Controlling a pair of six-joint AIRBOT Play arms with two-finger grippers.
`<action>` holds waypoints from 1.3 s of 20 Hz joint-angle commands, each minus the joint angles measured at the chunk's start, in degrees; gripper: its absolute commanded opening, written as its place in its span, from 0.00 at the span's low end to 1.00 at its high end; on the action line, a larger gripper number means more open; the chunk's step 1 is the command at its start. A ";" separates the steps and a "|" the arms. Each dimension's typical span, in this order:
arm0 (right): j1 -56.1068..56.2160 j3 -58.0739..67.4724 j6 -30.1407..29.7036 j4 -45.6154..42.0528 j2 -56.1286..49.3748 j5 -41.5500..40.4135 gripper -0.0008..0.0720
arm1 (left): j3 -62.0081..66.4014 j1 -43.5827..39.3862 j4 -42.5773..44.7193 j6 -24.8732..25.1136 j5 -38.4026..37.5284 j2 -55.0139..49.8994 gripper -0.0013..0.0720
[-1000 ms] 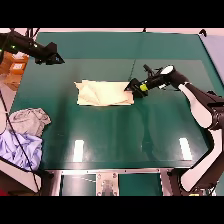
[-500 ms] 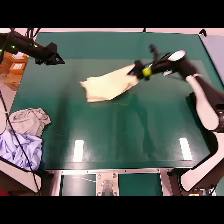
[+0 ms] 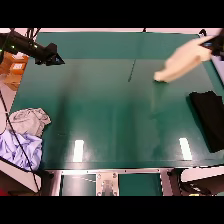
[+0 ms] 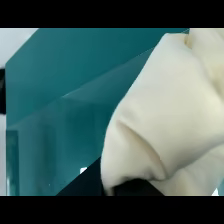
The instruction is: Fold the shirts.
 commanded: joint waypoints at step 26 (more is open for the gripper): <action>-29.00 -27.76 13.14 -47.32 10.78 18.51 0.11 | 0.02 0.02 -0.02 -0.44 -2.05 0.02 0.06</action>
